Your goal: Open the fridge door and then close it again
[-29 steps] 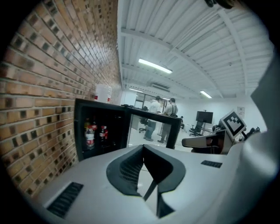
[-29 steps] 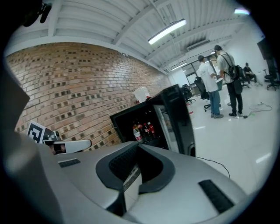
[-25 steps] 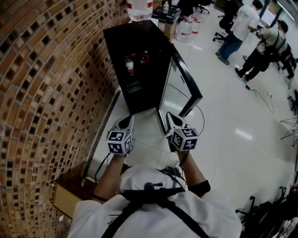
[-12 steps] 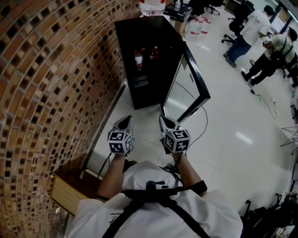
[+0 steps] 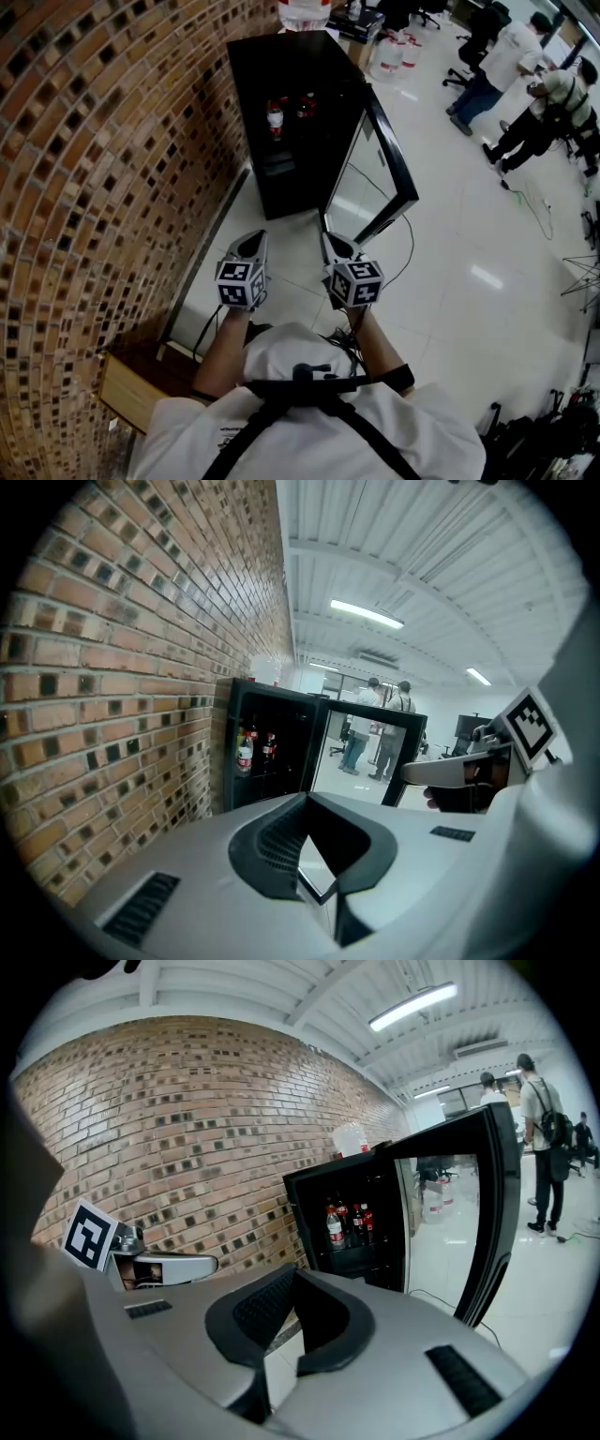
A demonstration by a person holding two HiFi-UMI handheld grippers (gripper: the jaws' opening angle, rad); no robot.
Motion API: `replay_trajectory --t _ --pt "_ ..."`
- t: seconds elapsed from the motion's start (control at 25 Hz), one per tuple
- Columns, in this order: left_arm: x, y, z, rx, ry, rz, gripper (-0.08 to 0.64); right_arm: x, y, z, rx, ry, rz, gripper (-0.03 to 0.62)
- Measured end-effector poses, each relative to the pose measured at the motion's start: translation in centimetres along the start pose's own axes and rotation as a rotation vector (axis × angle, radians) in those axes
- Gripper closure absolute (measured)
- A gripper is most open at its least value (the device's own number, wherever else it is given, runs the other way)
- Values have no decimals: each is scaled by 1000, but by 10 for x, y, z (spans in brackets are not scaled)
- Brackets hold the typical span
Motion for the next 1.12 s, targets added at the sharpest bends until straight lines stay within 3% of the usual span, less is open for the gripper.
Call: replay_trajectory --t 0.72,0.92,1.0,1.12 --pt "1 5 3 5 -27 -1 560 15 -2 2 14 25 -16 586" --pt "1 9 3 3 -27 5 560 23 -12 8 64 17 -11 580" --pt "4 11 3 -2 -21 1 560 32 -22 13 86 -16 -13 564" --pt "16 15 4 -16 -9 -11 560 51 -47 22 103 -123 -16 480"
Point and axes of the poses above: the fingertips, and each gripper's own axes: y forward along the fingers, x to its right, z out of its top, the point moved 1 cm from there along -y, backward along the fingers, and after that the axes turned 6 degrees about -x, right-handed, at the moved point
